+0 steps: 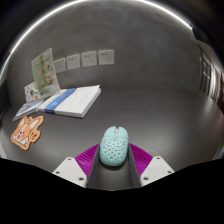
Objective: Arrange mouse
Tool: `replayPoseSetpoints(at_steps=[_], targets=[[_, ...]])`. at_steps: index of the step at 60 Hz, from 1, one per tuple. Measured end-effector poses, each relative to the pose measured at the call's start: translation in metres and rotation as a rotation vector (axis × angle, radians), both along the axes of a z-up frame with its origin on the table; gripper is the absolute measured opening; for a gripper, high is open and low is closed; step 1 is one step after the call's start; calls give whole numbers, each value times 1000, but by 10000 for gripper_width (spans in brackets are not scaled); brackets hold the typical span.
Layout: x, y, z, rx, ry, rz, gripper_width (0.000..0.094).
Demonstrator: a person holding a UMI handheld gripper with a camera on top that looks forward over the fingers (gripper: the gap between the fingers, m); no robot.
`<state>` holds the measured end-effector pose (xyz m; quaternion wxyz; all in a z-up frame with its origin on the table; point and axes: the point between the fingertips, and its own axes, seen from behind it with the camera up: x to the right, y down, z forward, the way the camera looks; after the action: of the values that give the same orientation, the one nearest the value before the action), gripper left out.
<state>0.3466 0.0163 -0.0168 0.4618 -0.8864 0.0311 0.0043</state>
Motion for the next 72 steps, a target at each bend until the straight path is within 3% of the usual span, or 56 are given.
replayPoseSetpoints(at_steps=[9,14,23,31,37,42,52,61,68,72], targets=[[1,1,1,-9,56,-33,433],[2,1,7,4,69,-43,421],[-11,6,85,130,31,-107,419],[-99,13,176,259,39,-98,420],[-215,19,205,312,60,-27,422],[-310,28,188,299,67,25,421],[-416,45,86,133,-15,58,420],[-423,48,33,34,-69,43,421],[-411,44,9,0,-118,25,434],[-412,45,10,24,-95,40,440]])
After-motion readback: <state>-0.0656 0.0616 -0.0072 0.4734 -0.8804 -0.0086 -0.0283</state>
